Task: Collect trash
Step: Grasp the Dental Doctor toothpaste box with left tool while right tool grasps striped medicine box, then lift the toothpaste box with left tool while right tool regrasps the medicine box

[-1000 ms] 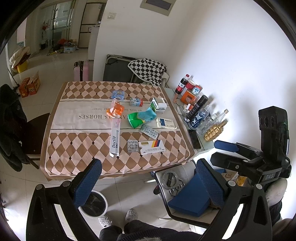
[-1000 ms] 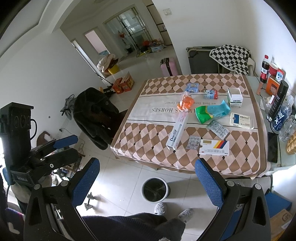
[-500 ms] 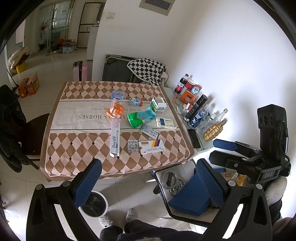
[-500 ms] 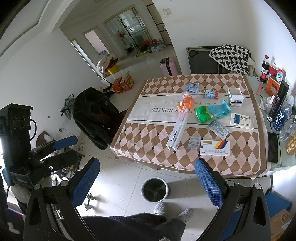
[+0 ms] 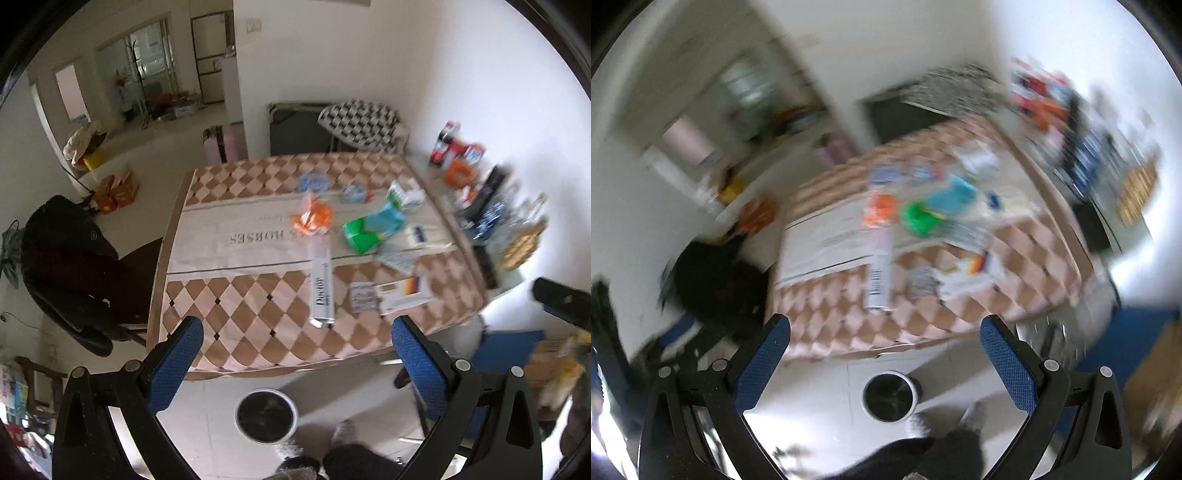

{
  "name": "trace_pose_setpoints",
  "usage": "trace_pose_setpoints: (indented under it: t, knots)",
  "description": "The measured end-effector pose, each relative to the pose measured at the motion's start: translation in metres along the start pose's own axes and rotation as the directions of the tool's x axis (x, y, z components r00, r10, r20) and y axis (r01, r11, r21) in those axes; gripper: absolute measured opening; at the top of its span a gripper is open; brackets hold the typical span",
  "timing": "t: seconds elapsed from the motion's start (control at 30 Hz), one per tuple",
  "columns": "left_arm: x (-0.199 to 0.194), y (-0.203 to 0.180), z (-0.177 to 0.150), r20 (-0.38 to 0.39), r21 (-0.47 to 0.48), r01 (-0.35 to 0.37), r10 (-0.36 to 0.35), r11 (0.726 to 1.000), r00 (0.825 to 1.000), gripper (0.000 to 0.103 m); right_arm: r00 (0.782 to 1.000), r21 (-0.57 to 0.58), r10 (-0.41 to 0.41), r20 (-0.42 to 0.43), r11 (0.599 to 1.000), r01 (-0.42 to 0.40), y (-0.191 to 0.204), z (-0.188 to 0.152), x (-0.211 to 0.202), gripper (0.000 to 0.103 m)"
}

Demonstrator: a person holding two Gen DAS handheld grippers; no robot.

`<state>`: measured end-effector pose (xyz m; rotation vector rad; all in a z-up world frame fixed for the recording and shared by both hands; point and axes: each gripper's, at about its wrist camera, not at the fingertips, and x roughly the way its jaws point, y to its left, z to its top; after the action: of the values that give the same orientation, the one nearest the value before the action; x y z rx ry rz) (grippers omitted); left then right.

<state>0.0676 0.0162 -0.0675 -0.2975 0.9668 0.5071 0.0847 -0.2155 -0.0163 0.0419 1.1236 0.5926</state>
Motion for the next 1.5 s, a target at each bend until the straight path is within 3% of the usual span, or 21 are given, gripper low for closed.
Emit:
trace_pose_setpoints:
  t: [0.1, 0.17, 0.27, 0.47, 0.7, 0.8, 0.87, 0.93, 1.0, 1.07, 1.2, 1.33, 1.5]
  knots:
    - [0.058, 0.002, 0.008, -0.069, -0.014, -0.033, 0.032, 0.999, 0.997, 0.103, 0.997, 0.201, -0.08, 0.006, 0.977, 0.077, -0.039, 0.009, 0.042, 0.103]
    - [0.087, 0.004, 0.013, -0.107, -0.007, -0.065, 0.064, 0.998, 0.992, 0.103, 0.988, 0.323, -0.151, -0.03, 0.934, 0.153, -0.07, 0.017, 0.084, 0.103]
    - [0.142, -0.003, 0.023, -0.187, -0.008, -0.09, 0.087, 0.996, 0.979, 0.103, 0.977, 0.422, -0.176, -0.119, 0.882, 0.21, -0.102, 0.029, 0.149, 0.103]
    - [0.255, -0.019, 0.046, -0.372, -0.009, -0.137, 0.123, 0.991, 0.92, 0.103, 0.941, 0.564, -0.151, -0.302, 0.768, 0.304, -0.16, 0.051, 0.294, 0.103]
    - [0.353, -0.043, 0.053, -0.528, 0.066, -0.116, 0.133, 0.991, 0.838, 0.096, 0.892, 0.61, -0.156, -0.424, 0.678, 0.409, -0.174, 0.067, 0.374, 0.103]
    - [0.375, -0.046, 0.052, -0.566, 0.072, -0.112, 0.133, 0.991, 0.814, 0.094, 0.834, 0.544, -0.236, -0.499, 0.663, 0.514, -0.164, 0.075, 0.397, 0.103]
    - [0.383, -0.047, 0.053, -0.578, 0.081, -0.119, 0.144, 0.99, 0.803, 0.08, 0.789, 0.496, -0.294, -0.539, 0.646, 0.58, -0.157, 0.078, 0.408, 0.103]
    - [0.389, -0.048, 0.053, -0.591, 0.085, -0.117, 0.144, 0.99, 0.794, 0.061, 0.792, 0.517, -0.295, -0.535, 0.627, 0.583, -0.154, 0.077, 0.408, 0.101]
    - [0.39, -0.047, 0.053, -0.597, 0.059, -0.092, 0.109, 0.994, 0.795, 0.046, 0.796, 0.494, -0.314, -0.518, 0.649, 0.578, -0.14, 0.08, 0.408, 0.087]
    - [0.385, -0.05, 0.052, -0.584, 0.073, -0.097, 0.121, 0.993, 0.803, 0.044, 0.79, 0.433, -0.319, -0.524, 0.698, 0.57, -0.127, 0.083, 0.415, 0.087]
    - [0.373, -0.055, 0.052, -0.553, 0.074, -0.097, 0.122, 0.993, 0.824, 0.044, 0.803, 0.412, -0.305, -0.512, 0.733, 0.541, -0.127, 0.082, 0.416, 0.086]
    - [0.352, -0.044, 0.051, -0.506, 0.058, -0.092, 0.108, 0.994, 0.856, 0.043, 0.835, 0.378, -0.299, -0.461, 0.785, 0.49, -0.123, 0.074, 0.395, 0.086]
    - [0.301, -0.029, 0.048, -0.422, 0.033, -0.077, 0.083, 0.997, 0.903, 0.043, 0.892, 0.32, -0.269, -0.363, 0.864, 0.39, -0.094, 0.073, 0.365, 0.084]
